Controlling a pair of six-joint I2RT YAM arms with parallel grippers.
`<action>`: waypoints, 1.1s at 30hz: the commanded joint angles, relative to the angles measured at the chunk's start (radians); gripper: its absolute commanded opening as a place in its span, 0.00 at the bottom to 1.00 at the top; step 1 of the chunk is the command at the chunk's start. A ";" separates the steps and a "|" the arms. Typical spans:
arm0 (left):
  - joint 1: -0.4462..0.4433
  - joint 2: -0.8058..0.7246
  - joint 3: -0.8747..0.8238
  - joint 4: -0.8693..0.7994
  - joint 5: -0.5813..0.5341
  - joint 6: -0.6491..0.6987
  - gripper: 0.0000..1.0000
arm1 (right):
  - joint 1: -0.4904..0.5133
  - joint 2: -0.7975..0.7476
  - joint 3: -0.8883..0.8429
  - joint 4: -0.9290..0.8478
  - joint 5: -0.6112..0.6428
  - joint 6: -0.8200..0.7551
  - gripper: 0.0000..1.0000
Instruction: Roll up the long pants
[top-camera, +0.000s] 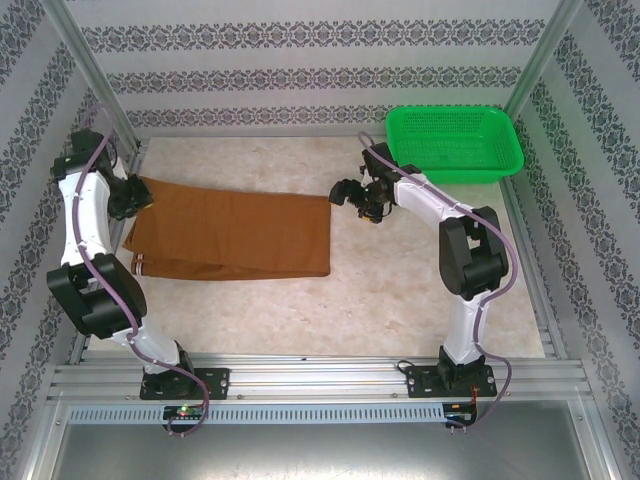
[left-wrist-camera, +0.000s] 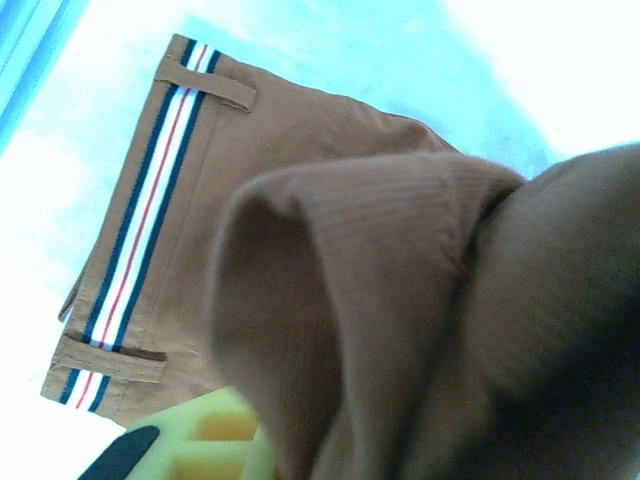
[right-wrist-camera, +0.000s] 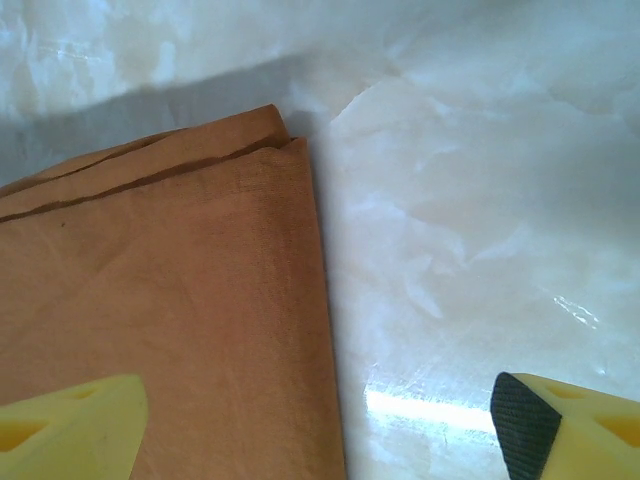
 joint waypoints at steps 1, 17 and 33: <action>0.037 0.032 0.000 -0.052 -0.062 -0.016 0.19 | 0.010 0.033 0.030 -0.022 -0.007 -0.010 0.91; 0.007 0.024 -0.103 0.049 -0.093 -0.085 0.35 | 0.031 0.054 0.043 -0.076 -0.008 -0.063 0.90; -0.074 -0.076 -0.537 0.221 0.018 -0.193 0.36 | 0.148 0.085 -0.001 -0.067 -0.040 -0.088 0.87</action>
